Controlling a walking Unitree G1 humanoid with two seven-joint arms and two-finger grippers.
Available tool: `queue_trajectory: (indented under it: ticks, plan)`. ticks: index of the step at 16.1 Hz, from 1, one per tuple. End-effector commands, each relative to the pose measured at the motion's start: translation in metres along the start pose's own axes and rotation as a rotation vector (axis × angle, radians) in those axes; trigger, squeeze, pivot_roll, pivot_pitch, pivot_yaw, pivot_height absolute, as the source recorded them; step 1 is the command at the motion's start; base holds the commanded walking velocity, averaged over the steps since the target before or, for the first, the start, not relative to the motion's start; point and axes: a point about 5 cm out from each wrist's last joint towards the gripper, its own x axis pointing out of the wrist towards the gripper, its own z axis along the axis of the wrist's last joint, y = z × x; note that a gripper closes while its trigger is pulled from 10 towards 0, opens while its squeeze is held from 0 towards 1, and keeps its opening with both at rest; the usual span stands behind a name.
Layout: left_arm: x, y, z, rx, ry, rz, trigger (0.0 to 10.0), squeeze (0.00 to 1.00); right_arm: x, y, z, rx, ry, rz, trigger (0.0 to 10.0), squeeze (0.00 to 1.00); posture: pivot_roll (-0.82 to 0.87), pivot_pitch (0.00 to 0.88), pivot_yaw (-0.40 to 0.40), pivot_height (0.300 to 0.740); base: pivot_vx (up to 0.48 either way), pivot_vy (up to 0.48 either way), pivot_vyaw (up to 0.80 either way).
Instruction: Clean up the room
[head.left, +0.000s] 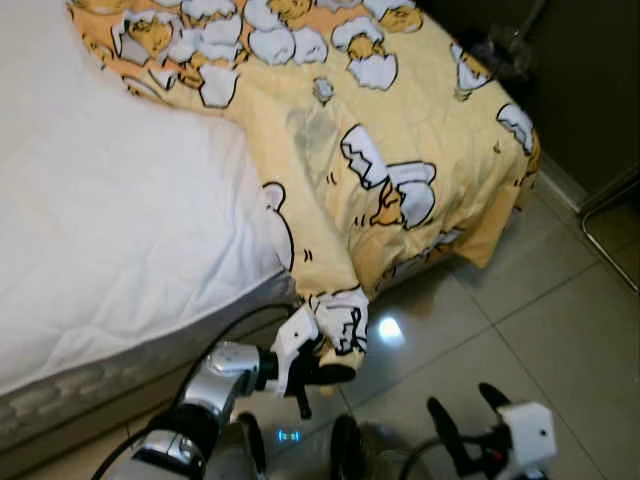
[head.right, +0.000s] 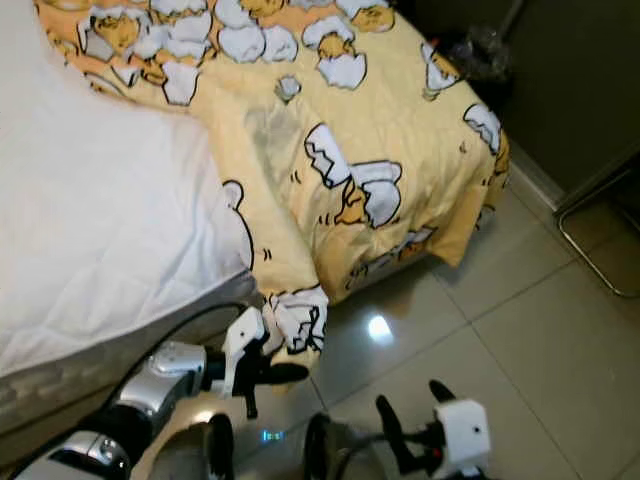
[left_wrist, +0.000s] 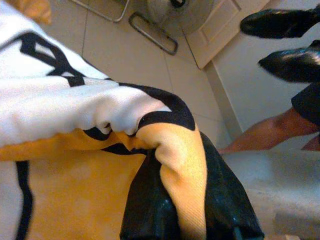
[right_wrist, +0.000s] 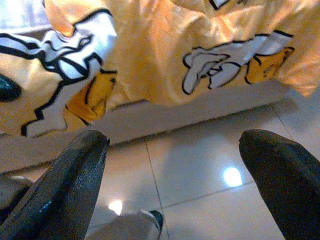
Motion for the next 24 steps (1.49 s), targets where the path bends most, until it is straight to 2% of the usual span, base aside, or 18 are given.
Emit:
queue_trajectory:
  ticks: [1, 3, 7, 8, 9, 11, 16, 17, 18, 19, 21, 24]
  plan:
    - [0.003, -0.004, -0.004, -0.023, 0.003, -0.02, 0.0, 0.0, -0.013, -0.005, -0.003, 0.005, 0.017, -0.018, 10.0, 0.11, -0.12, 0.223, -0.073, 0.74, -0.48, 0.0, 0.0]
    - [0.003, -0.004, -0.003, -0.023, -0.004, -0.016, 0.0, 0.0, -0.019, -0.001, 0.002, 0.002, 0.008, -0.016, 10.0, 0.11, -0.12, 0.227, -0.074, 0.74, -0.48, 0.0, 0.0]
    - [0.002, 0.0, 0.003, 0.005, -0.017, 0.017, 0.0, 0.0, -0.023, 0.003, 0.002, 0.005, 0.005, -0.012, 10.0, 0.11, -0.12, 0.234, -0.074, 0.74, 0.0, 0.0, 0.0]
    - [0.004, -0.001, 0.0, 0.045, 0.023, 0.017, 0.0, 0.0, -0.024, 0.005, 0.0, 0.007, 0.01, -0.012, 10.0, 0.11, -0.12, 0.234, -0.074, 0.74, 0.0, 0.0, 0.0]
    - [0.01, -0.006, -0.007, 0.144, 0.113, 0.0, 0.0, 0.0, -0.026, 0.006, -0.001, 0.009, 0.017, -0.007, 10.0, 0.11, -0.12, 0.239, -0.076, 0.74, 0.0, 0.0, 0.0]
    - [0.019, -0.015, -0.013, 0.218, 0.177, -0.038, 0.0, 0.0, -0.031, 0.008, -0.002, 0.009, 0.022, -0.004, 10.0, 0.11, -0.12, 0.243, -0.076, 0.74, 0.0, 0.0, 0.0]
    - [0.041, -0.033, -0.021, 0.292, 0.219, -0.084, 0.0, 0.0, -0.034, 0.012, -0.002, 0.01, 0.027, -0.006, 10.0, 0.11, -0.14, 0.248, -0.073, 0.74, 0.0, 0.0, 0.0]
    - [0.045, -0.034, -0.023, 0.319, 0.242, -0.071, 3.2, 0.0, -0.033, 0.014, -0.002, 0.011, 0.028, -0.007, 10.0, 0.11, -0.14, 0.25, -0.073, 0.74, 0.0, 0.0, 0.0]
    - [0.047, -0.036, -0.026, 0.363, 0.287, -0.072, 10.0, 0.0, -0.033, 0.015, -0.001, 0.01, 0.027, -0.007, 10.0, 0.11, -0.14, 0.254, -0.074, 0.74, 0.0, 0.0, 0.0]
    - [0.046, -0.036, -0.028, 0.379, 0.303, -0.077, 10.0, 0.0, -0.033, 0.015, 0.0, 0.01, 0.026, -0.006, 10.0, 0.11, -0.14, 0.254, -0.074, 0.74, 0.0, 0.0, 0.0]
    - [0.043, -0.034, -0.036, 0.506, 0.405, -0.077, 10.0, 0.0, -0.033, 0.017, 0.002, 0.009, 0.017, -0.001, 10.0, 0.11, -0.14, 0.26, -0.075, 0.74, 0.0, 0.0, 0.0]
    - [0.039, -0.032, -0.045, 0.55, 0.484, -0.06, 10.0, 0.0, -0.035, 0.021, 0.01, -0.021, -0.011, 0.038, 10.0, 0.11, -0.15, 0.266, -0.074, 0.74, 0.0, 0.0, 0.0]
